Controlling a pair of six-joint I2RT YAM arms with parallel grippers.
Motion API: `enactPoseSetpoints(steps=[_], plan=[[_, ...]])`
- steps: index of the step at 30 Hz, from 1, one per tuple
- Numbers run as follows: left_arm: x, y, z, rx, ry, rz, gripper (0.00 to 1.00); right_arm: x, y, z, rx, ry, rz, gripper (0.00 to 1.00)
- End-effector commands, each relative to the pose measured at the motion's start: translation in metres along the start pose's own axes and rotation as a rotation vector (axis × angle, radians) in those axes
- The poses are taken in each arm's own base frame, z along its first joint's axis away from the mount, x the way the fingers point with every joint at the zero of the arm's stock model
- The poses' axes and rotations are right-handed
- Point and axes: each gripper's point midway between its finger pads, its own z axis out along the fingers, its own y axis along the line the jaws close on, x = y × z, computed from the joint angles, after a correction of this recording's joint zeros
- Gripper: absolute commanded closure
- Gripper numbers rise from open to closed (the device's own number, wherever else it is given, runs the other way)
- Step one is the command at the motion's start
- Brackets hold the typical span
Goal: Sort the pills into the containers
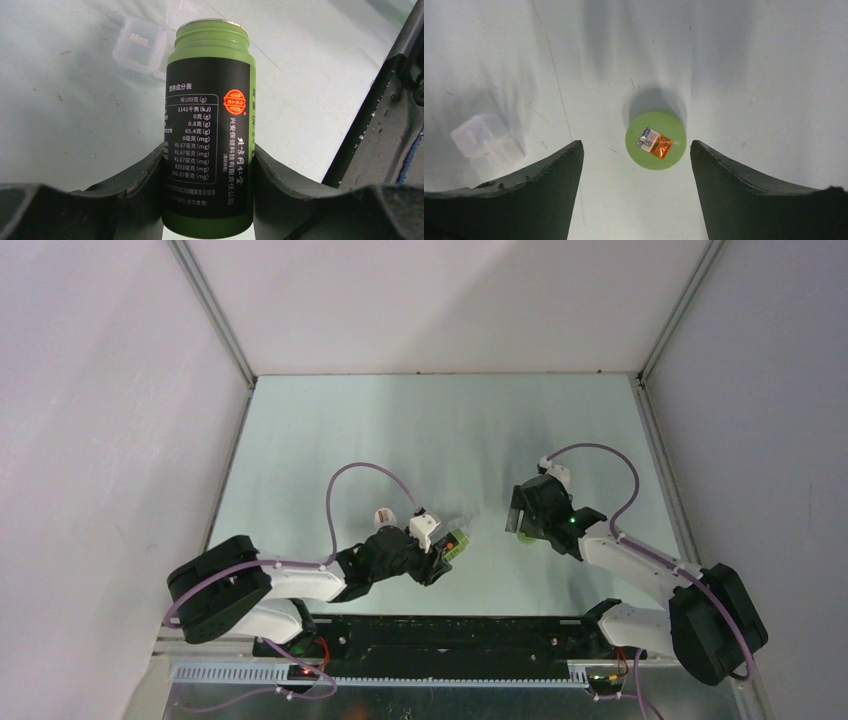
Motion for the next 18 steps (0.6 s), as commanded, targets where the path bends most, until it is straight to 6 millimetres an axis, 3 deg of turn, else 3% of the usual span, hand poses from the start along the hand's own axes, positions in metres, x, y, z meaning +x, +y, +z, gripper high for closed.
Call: enactPoseSetpoints(steps=[1,18], plan=[[-0.014,-0.012,0.005,0.048,0.005,0.028,1.0,-0.017,0.003,-0.012,-0.021,-0.045,0.053,0.18],[-0.012,0.001,0.009,-0.049,0.119,0.043,1.0,-0.026,-0.003,-0.023,-0.026,-0.074,0.096,0.19]])
